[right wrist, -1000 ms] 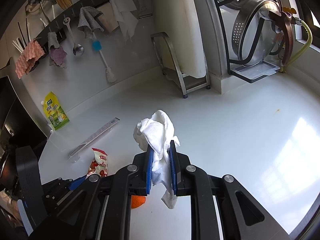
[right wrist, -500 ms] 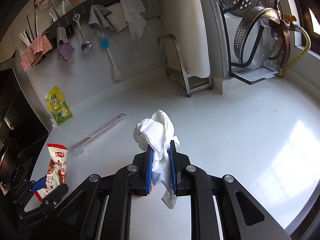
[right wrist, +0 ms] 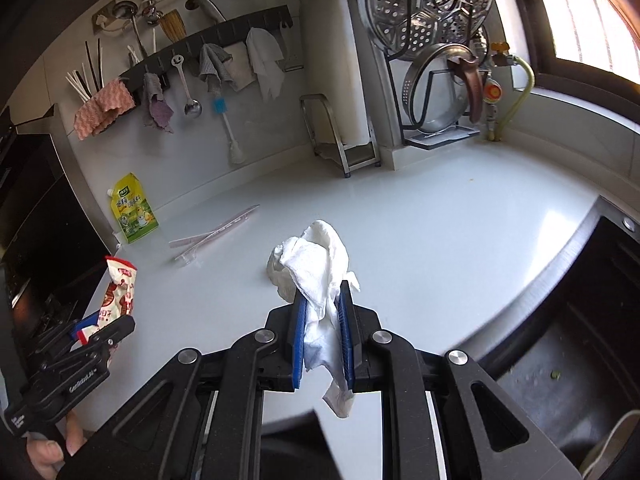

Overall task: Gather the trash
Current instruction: 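Carry the snack wrapper and tissue in both tools over the bin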

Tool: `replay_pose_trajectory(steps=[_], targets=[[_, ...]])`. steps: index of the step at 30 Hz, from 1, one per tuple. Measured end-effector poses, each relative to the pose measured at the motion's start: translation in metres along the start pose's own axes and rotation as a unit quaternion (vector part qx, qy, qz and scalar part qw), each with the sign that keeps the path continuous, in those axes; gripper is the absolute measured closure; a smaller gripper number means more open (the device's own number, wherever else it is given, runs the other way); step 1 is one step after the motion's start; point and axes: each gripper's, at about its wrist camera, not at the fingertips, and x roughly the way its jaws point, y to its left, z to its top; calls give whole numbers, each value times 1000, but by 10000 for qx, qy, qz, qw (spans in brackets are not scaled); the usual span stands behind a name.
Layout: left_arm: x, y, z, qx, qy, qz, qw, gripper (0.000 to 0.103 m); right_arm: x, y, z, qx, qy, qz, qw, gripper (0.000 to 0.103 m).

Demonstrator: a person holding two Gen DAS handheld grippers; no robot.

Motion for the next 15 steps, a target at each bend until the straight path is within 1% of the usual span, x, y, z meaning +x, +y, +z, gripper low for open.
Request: replay_pose_trajectory(steps=[6, 10, 15], targets=[[-43, -9, -12, -4, -265, -171, 9995, 65, -53, 8, -49, 28, 48, -168, 9998, 88], [-64, -19, -29, 66, -302, -278, 9991, 65, -78, 12, -76, 64, 91, -193, 9998, 88], [-81, -32, -60, 174, -191, -360, 9990, 65, -96, 18, -108, 32, 215, -195, 9996, 88]])
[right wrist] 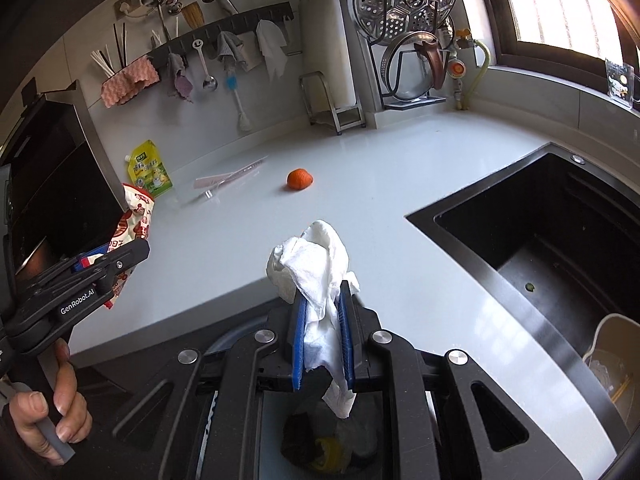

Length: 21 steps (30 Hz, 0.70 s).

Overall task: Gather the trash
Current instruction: 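Carry the snack wrapper and tissue in both tools over the bin, then open both tools to drop the wrapper and tissue into the bin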

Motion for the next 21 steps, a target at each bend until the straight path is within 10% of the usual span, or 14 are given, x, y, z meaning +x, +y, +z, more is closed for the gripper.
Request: replay_pose_trajectory(steps=[21], targets=[[10, -22, -81, 48, 900, -254, 9956, 64, 13, 11, -71, -60, 749, 118, 9971, 88]])
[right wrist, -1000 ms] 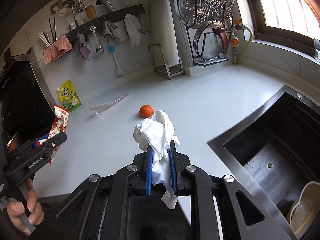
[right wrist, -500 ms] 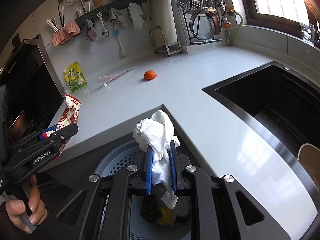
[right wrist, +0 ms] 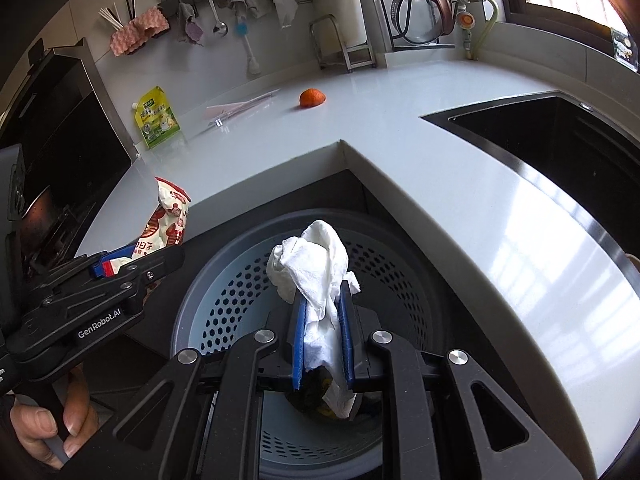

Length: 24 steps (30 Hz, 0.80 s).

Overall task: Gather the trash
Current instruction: 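Open both tools to drop the wrapper and tissue into the bin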

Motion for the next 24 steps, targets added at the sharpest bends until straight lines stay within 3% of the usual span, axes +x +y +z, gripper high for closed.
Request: replay_pose_trajectory(steps=[10, 13, 17, 24], targets=[[4, -1, -1, -64, 89, -95, 9999, 62, 7, -3, -4, -3, 126, -19, 9999, 88], [4, -2, -3, -46, 100, -103, 9999, 61, 9, -4, -4, 7, 149, -75, 9999, 78], [5, 1, -3, -118, 109, -107, 9998, 43, 4, -6, -3, 65, 5, -122, 9999, 48], [8, 3, -5, -183, 164, -79, 9997, 34, 1, -11, -1, 146, -38, -132, 9998, 45]])
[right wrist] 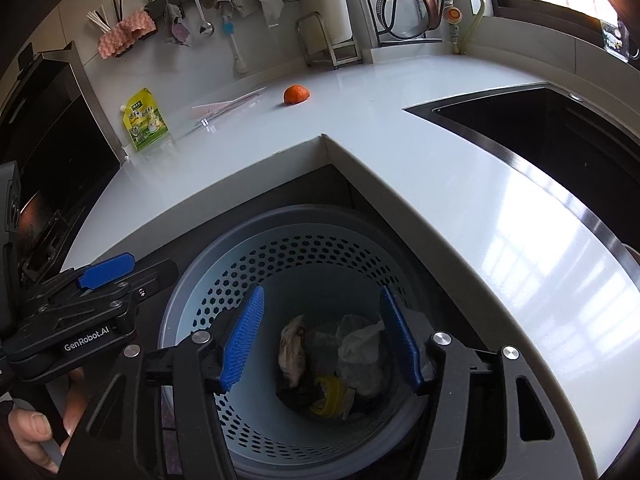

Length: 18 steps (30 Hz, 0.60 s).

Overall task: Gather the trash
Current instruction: 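Open both tools to drop the wrapper and tissue into the bin, then move both open tools back toward the orange peel on the counter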

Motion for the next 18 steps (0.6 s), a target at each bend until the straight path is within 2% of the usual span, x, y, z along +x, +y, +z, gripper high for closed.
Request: replay_pose_trajectory(steps=[18], targets=[[-7, 13, 3, -53, -68, 65, 9999, 23, -2, 1, 3, 38, -77, 13, 10000, 41]])
